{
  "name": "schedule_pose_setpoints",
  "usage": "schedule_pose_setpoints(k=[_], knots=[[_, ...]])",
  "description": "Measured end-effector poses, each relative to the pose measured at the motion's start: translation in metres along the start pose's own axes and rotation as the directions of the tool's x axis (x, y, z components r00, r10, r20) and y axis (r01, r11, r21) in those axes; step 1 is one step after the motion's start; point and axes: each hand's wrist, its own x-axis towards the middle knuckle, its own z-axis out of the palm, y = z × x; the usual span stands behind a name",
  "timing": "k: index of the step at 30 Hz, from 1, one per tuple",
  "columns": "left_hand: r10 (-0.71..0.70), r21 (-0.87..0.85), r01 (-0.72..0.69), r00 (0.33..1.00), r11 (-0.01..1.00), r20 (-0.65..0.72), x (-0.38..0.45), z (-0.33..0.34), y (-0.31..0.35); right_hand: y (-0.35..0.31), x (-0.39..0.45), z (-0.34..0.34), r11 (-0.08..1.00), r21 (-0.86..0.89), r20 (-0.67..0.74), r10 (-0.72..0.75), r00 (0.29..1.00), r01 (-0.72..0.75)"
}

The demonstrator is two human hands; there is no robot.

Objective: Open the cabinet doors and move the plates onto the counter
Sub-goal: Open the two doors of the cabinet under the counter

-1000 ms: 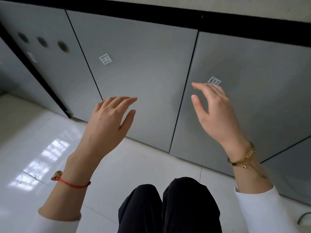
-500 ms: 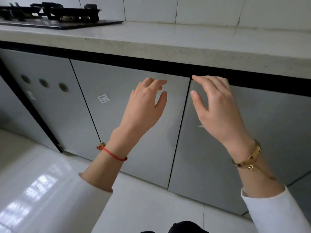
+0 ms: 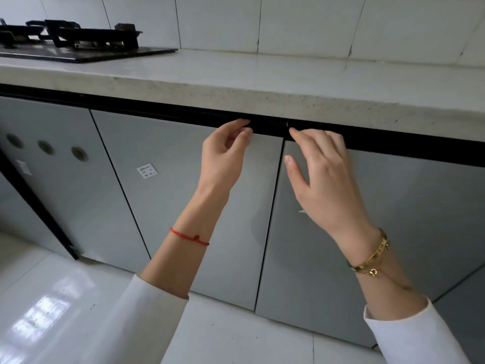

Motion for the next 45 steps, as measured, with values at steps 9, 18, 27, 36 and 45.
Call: schedule_pose_setpoints(k=[9, 18, 27, 36, 45], knots=[[-0.06, -0.145, 0.063, 0.998, 0.987, 0.025, -0.012, -0.004, 0.003, -0.012, -0.009, -0.007, 0.998, 0.062, 0.052, 0.029, 0.998, -0.032], [-0.003, -0.15, 0.007, 1.0, 0.989, 0.025, -0.041, -0.03, 0.009, -0.039, -0.021, -0.013, 0.984, 0.176, 0.009, 0.023, 1.0, -0.024], [0.14, 0.048, -0.136, 0.986, 0.99, -0.093, -0.072, -0.044, 0.012, -0.049, -0.034, -0.021, 0.942, 0.319, -0.09, -0.077, 0.993, 0.102], [0.437, 0.425, -0.351, 0.891, 0.835, -0.123, -0.142, -0.053, -0.011, -0.072, -0.055, -0.021, 0.885, 0.399, -0.135, -0.202, 0.97, 0.24], [0.459, 0.578, -0.337, 0.885, 0.743, -0.073, -0.168, -0.085, -0.024, -0.098, -0.065, -0.02, 0.792, 0.488, -0.171, -0.326, 0.93, 0.367]])
